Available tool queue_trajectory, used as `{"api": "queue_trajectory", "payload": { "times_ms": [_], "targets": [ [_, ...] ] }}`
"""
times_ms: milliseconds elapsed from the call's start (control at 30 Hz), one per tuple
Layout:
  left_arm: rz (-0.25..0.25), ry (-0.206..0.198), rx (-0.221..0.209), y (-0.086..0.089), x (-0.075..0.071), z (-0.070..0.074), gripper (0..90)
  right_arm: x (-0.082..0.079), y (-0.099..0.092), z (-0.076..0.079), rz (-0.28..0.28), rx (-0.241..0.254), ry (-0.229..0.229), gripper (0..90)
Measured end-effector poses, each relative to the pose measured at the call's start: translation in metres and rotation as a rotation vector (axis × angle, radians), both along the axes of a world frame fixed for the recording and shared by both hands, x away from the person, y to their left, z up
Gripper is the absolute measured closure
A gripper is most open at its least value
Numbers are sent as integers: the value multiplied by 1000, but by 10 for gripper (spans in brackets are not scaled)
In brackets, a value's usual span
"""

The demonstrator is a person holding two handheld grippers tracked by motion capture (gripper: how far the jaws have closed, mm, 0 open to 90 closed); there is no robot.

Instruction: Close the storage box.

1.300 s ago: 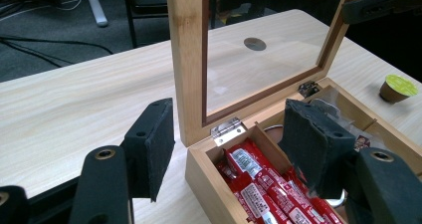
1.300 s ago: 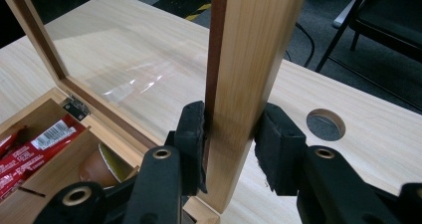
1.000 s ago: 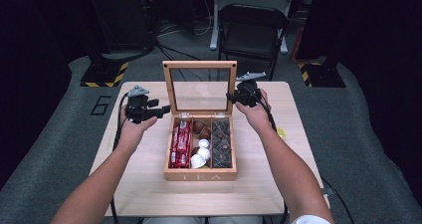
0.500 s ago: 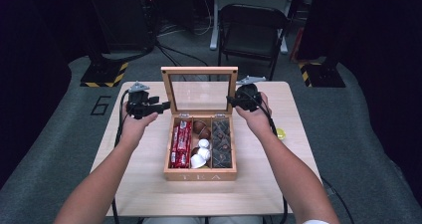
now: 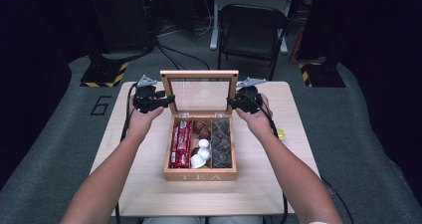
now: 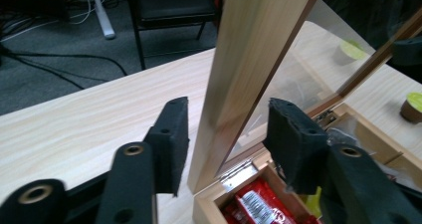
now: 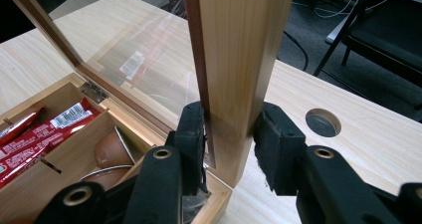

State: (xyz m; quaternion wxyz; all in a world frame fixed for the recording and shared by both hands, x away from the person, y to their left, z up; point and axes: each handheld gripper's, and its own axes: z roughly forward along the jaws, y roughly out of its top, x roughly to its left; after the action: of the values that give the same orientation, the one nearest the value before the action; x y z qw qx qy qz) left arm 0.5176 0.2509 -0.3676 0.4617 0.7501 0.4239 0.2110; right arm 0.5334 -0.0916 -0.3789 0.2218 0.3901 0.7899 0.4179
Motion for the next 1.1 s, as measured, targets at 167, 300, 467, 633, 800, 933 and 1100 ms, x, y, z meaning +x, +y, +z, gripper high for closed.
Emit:
{"api": "queue_trajectory", "payload": {
  "times_ms": [167,300,467,633,800,933,1100],
  "targets": [
    [-6,-8,20,-2,-2,3,575,-3,-1,-1,1,5,-1,647],
    [-14,-9,23,0,-4,4,589,-6,-2,-2,-3,25,1,640],
    [-19,-8,-16,5,-9,2,618,-9,-3,-4,-12,47,5,631],
    [-22,-5,-6,4,-14,2,616,-12,-5,-5,-9,66,17,621],
    [-31,1,-2,5,-17,2,613,-15,-6,-6,-10,85,27,613],
    [-33,-1,-15,6,-19,0,610,-16,-6,-7,-12,95,31,613],
    [-41,9,-19,7,-21,0,605,-19,-7,-8,-15,99,33,609]
  ]
}}
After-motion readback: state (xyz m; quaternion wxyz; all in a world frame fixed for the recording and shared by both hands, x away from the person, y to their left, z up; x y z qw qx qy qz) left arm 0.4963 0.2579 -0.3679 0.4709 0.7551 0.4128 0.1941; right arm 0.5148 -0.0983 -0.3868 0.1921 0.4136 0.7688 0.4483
